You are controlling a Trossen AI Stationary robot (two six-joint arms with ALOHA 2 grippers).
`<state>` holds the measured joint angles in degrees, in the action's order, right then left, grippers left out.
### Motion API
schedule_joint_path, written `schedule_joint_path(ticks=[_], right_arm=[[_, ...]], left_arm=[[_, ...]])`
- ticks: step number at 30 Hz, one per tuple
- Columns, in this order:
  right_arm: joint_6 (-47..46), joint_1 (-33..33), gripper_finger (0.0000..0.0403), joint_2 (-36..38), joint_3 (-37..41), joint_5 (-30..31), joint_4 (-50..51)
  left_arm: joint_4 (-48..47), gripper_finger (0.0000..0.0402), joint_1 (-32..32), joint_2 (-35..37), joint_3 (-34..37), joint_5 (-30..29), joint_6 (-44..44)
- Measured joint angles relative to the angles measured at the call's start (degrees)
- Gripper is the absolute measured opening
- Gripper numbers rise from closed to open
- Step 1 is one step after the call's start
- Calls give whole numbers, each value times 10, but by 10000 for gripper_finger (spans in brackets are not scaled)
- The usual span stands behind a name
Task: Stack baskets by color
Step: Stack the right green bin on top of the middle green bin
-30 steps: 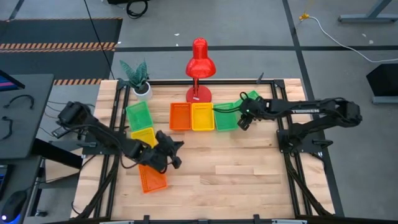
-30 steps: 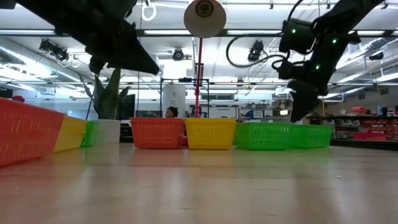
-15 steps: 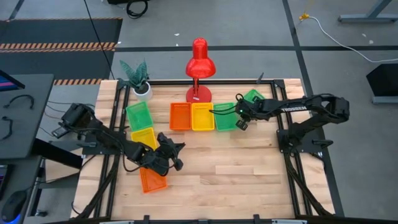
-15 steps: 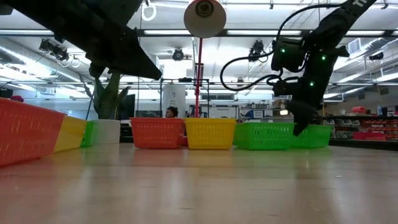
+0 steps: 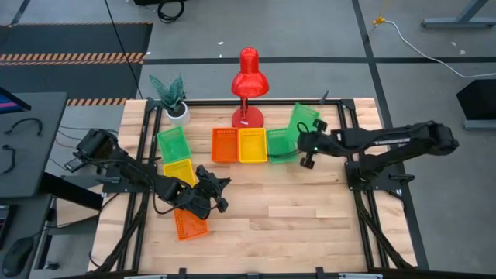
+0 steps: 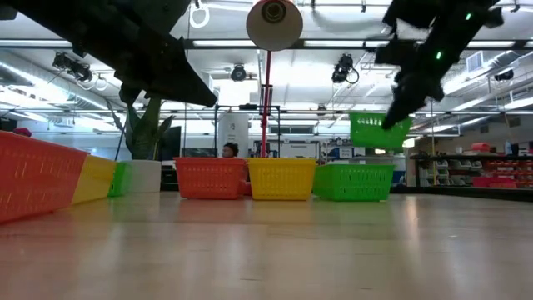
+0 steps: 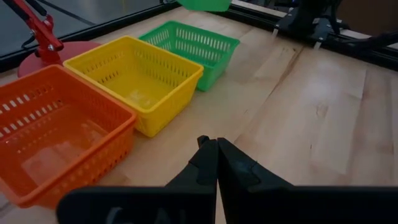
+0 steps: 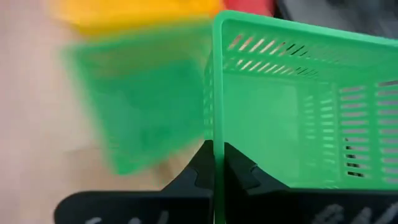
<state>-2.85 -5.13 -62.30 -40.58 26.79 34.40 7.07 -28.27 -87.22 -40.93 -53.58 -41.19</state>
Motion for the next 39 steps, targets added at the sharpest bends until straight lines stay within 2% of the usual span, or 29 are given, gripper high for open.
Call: schedule_joint_path(ticks=[5, 10, 16, 21, 26, 32, 36, 39], right_arm=[[115, 57, 7, 4, -5, -90, -58], [174, 65, 7, -51, -6, -96, -82], [174, 51, 12, -124, -5, -100, -86], [166, 50, 31, -148, -5, -100, -94], [162, 50, 56, -134, -5, -100, -96], [147, 55, 99, -84, -5, -102, -108], [93, 61, 113, -38, -5, -100, -80], [3, 66, 112, -9, -5, -101, -25]], left_arm=[[0, 7, 0, 0, 0, 0, 0], [0, 7, 0, 0, 0, 0, 0], [0, 7, 0, 0, 0, 0, -1], [0, 7, 0, 0, 0, 0, -1], [0, 7, 0, 0, 0, 0, -1], [-1, 7, 0, 0, 0, 0, -1], [-1, 7, 0, 0, 0, 0, -1], [-1, 7, 0, 0, 0, 0, -2]])
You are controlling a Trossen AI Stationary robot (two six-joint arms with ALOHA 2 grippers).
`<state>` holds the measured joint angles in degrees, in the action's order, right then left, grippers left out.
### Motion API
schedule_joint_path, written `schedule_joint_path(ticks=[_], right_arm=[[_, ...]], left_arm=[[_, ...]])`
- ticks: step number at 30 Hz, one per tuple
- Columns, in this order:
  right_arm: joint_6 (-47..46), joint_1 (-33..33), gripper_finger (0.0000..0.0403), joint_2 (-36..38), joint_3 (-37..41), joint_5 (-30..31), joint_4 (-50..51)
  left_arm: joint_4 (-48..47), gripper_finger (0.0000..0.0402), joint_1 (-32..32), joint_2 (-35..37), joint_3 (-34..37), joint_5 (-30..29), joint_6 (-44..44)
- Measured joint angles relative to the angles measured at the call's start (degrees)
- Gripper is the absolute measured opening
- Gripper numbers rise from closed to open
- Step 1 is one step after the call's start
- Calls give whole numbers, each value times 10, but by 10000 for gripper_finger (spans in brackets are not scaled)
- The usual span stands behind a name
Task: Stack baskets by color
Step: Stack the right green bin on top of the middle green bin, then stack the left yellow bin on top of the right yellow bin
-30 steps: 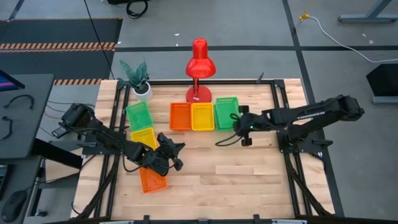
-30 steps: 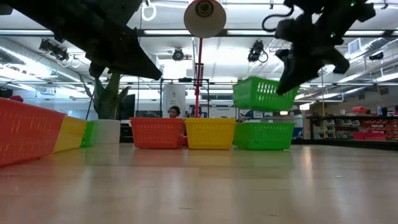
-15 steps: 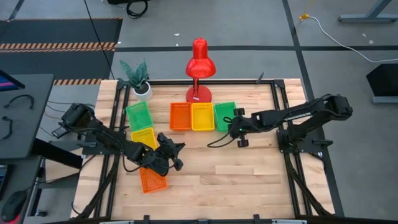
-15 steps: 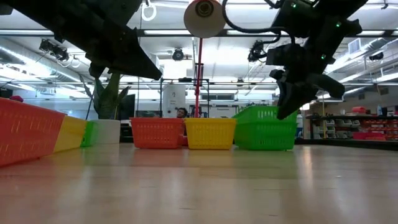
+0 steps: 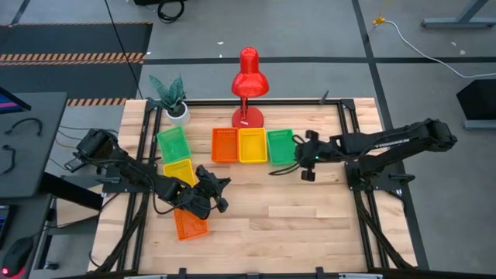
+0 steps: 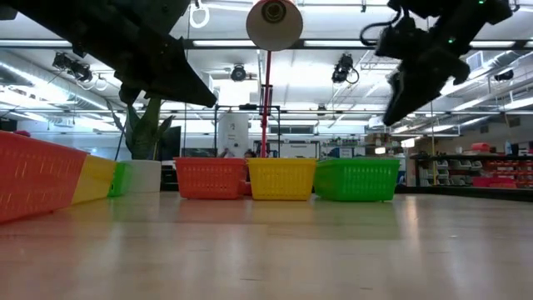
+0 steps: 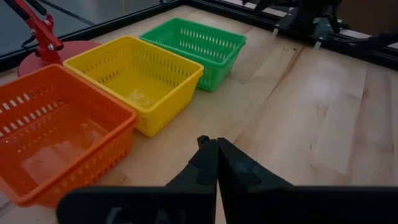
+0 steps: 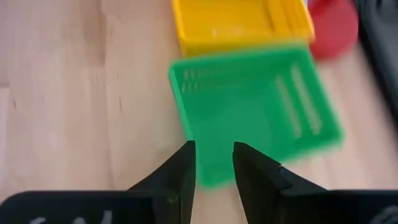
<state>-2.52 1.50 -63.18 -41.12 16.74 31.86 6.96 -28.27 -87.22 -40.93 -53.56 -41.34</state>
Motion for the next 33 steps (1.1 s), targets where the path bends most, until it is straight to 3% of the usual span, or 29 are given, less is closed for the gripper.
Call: schedule_joint_path(ticks=[5, 8, 20, 30, 33], right_arm=[[-246, 1, 101, 6, 4, 0, 96], [-299, 0, 88, -11, 32, 0, 93], [-241, -26, 52, -88, 78, -4, -113], [-204, -32, 50, -57, 78, -4, -76], [-216, -31, 50, -30, 78, 1, -42]], left_arm=[[0, 7, 0, 0, 0, 0, 0], [0, 7, 0, 0, 0, 0, 0], [0, 7, 0, 0, 0, 0, 0], [1, 7, 0, 0, 0, -1, -4], [-2, 6, 4, 4, 0, -33, -37]])
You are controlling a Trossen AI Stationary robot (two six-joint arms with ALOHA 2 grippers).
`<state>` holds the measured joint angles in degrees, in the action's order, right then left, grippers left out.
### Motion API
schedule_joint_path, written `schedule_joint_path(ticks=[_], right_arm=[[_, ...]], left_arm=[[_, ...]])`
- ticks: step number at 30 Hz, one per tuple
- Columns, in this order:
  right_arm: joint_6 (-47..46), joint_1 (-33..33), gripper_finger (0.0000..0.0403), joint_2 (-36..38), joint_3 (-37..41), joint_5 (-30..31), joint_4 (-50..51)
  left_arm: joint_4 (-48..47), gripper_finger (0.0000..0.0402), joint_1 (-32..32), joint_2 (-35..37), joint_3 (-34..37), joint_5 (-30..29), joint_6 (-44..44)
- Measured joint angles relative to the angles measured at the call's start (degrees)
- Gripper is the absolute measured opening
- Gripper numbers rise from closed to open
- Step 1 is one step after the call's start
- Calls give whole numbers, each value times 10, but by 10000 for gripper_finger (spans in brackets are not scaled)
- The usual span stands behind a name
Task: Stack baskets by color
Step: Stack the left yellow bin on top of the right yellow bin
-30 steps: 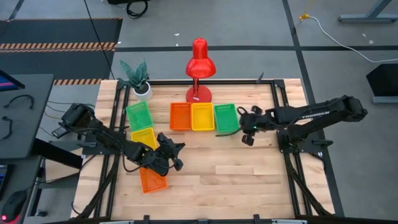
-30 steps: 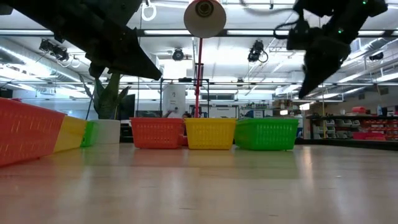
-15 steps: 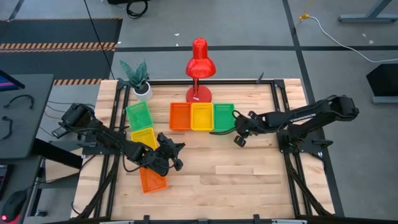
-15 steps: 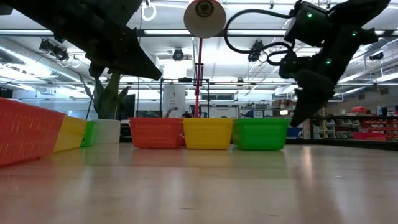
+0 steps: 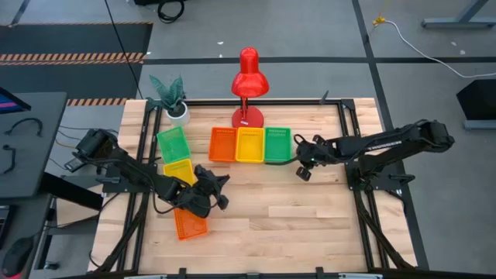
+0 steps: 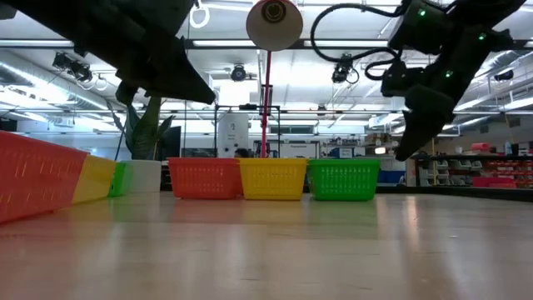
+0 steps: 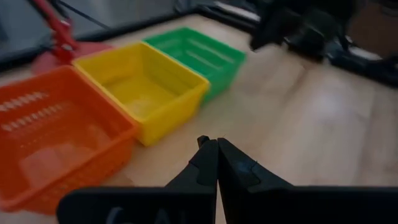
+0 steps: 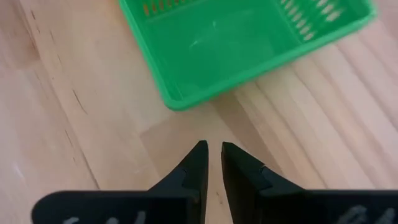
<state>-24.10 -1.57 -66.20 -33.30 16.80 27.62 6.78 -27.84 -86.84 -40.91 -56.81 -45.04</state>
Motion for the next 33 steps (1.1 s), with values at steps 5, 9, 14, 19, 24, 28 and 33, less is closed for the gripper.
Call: schedule_joint_path(ticks=[5, 9, 14, 19, 24, 28, 33], right_arm=[[3, 39, 50, 36, 0, 29, 4], [3, 102, 50, 35, 0, 61, -43], [3, 190, 50, 1, 1, 98, -154], [44, 263, 50, -56, 1, 121, -279], [122, 300, 50, -105, 1, 121, -358], [137, 305, 50, -130, 1, 121, -388], [138, 305, 50, -145, 1, 121, -393]], left_arm=[[-58, 4, 31, 62, 0, -8, -3], [-146, 4, 80, 128, 0, 49, -4], [-290, 4, 165, 186, 0, 153, -17], [-501, 4, 237, 184, -38, 312, -53], [-644, 4, 187, 152, -80, 386, -56], [-711, 4, 98, 138, -106, 434, -98], [-713, 23, -15, 137, -112, 486, -158]])
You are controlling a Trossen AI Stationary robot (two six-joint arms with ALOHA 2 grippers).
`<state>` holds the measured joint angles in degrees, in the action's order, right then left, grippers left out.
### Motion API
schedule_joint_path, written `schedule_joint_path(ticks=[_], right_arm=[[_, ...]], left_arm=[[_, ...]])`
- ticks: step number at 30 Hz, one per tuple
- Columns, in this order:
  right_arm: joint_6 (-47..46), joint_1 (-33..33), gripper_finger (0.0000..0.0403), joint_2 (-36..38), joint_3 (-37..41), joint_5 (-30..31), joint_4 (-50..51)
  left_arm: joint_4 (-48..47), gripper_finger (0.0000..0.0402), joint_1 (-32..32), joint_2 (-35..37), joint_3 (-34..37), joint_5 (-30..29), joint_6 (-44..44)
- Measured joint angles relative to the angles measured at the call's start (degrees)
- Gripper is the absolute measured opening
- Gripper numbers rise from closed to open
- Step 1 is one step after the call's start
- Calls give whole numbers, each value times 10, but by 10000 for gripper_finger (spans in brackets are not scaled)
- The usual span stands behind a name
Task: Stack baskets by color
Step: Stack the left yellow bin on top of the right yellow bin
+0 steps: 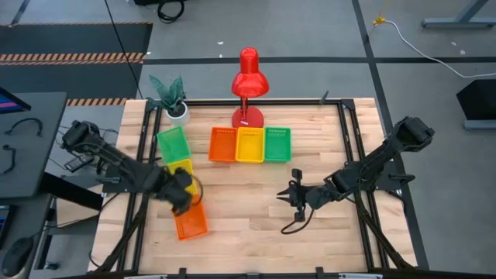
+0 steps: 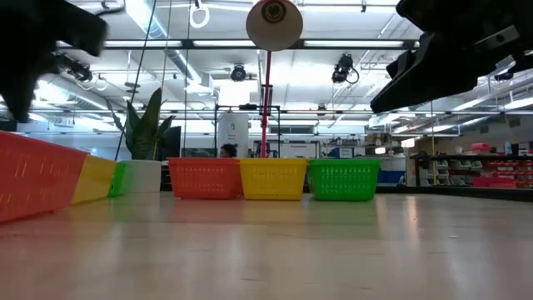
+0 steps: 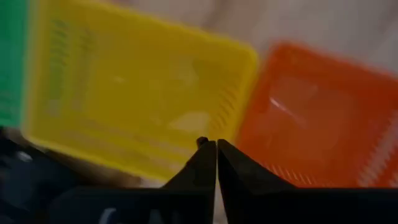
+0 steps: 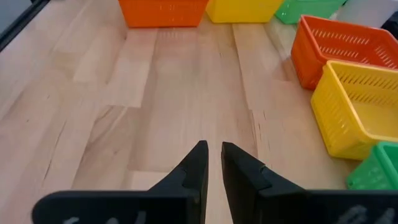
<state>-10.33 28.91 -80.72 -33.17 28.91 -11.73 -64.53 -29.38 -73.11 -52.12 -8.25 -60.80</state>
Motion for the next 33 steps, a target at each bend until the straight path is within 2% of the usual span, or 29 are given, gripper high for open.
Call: schedule_joint_path(ticks=[6, 10, 13, 17, 21, 27, 33], right_arm=[[10, 0, 50, 2, 0, 0, -14], [23, -3, 50, 1, 0, 0, -23], [30, -5, 50, 1, 0, 0, -30], [31, -6, 50, 1, 0, 0, -32], [32, -6, 50, 1, 0, 0, -31], [32, -6, 50, 1, 0, 0, -32], [32, -6, 50, 1, 0, 0, -32]], left_arm=[[-3, 95, -100, 0, 0, 22, -76], [-16, 144, -130, -24, 0, 17, -52], [-32, 161, -137, -61, 0, 14, -11], [-62, 158, -136, -118, 0, 6, 31], [-53, 145, -136, -151, 0, -21, 56], [-40, 138, -136, -156, 0, -53, 66], [-29, 89, -136, -156, 0, -92, 68]])
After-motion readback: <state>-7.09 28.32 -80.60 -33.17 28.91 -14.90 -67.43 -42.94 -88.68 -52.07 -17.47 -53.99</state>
